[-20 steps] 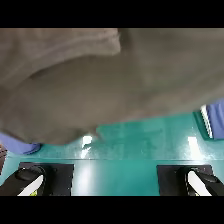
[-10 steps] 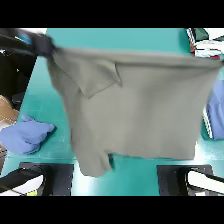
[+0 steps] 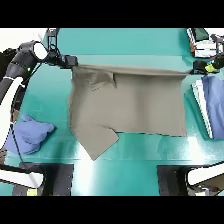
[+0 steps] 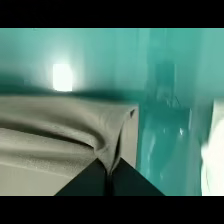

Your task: Fold the shirts.

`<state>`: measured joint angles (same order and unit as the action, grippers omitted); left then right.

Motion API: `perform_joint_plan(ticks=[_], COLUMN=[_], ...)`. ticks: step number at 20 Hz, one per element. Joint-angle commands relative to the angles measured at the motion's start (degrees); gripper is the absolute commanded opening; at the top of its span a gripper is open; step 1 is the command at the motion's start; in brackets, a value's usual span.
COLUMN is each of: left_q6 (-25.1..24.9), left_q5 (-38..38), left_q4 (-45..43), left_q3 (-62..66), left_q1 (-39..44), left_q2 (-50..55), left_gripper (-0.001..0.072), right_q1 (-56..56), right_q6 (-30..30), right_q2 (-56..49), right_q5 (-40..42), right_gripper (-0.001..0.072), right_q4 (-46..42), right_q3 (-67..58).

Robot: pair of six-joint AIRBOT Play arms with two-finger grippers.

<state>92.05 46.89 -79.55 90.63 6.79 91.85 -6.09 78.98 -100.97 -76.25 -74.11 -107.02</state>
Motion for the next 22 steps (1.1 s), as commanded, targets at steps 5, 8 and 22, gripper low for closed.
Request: perform_joint_plan(ticks=[5,8,22], left_q6=[-6.58,-6.58,-4.5], left_q5=[14.91,19.8,24.92], left_q4=[3.3,3.32,-1.2], left_q3=[-0.22,-1.6,-11.34], left_q1=[-1.81,-1.81,-1.81], left_q2=[1.42,1.4,-2.47], left_gripper=[0.0024,0.0024,0.0602], right_q1=[1.53,3.19,2.6], right_q6=[0.5,0.5,1.88], right_q2=[-1.09,2.4,14.84], right_q5=[-0.81,0.44,1.95], right_gripper=[0.0013,0.0013,0.0378], right_q4=[-1.99,-5.62,-2.12], right_q3=[-2.45,6.23,26.82])
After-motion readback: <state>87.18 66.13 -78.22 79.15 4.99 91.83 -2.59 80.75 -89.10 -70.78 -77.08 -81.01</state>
